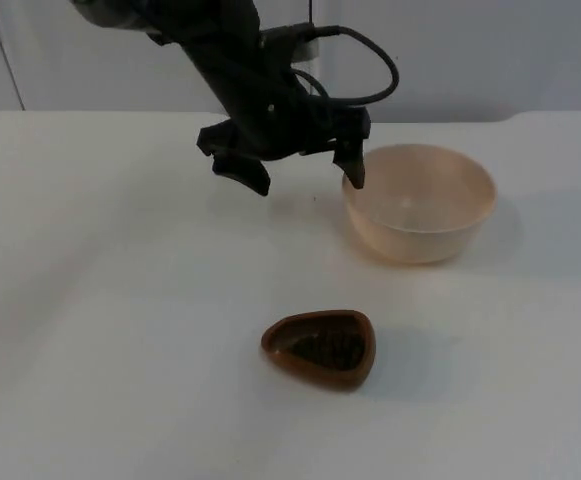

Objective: Pick up the bowl with the left hand and pour the coffee beans from the cup into the bowl with the right hand.

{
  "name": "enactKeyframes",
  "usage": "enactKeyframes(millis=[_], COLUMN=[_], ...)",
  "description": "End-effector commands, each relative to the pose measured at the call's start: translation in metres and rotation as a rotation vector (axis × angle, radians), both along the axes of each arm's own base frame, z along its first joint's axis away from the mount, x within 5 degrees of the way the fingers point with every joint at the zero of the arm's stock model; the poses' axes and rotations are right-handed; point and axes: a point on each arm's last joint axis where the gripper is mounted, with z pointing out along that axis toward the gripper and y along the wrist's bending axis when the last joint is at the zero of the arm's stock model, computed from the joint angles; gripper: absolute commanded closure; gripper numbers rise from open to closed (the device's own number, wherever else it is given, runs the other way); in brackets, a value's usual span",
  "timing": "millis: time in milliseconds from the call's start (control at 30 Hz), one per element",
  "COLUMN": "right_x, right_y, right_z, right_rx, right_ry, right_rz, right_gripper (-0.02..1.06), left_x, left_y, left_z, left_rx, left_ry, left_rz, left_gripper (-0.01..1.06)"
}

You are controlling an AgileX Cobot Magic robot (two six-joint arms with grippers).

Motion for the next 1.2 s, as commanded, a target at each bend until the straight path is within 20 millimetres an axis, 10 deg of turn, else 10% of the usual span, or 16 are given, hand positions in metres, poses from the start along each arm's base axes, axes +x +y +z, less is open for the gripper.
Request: enactKeyframes(millis=[0, 700, 1167], right_x=[0.000, 0.000, 0.000], right_y=[0.000, 0.000, 0.000], right_z=[0.000, 0.000, 0.000], right_rx=[0.001, 0.001, 0.001], right_ry=[-0.007, -0.007, -0.007], right_rz=[-0.006, -0.006, -0.006], right_gripper=[-0.01, -0.01, -0.01], left_x=[0.000, 0.003, 0.003], left_y=[0.000, 0.004, 0.002], left_z=[-0.009, -0.017, -0.007], left_rx=[-0.009, -0.130, -0.147], left_ry=[0.028, 0.086, 0.076], left_rz=[0.013, 0.018, 0.018], left_gripper=[0.03, 0.05, 0.47])
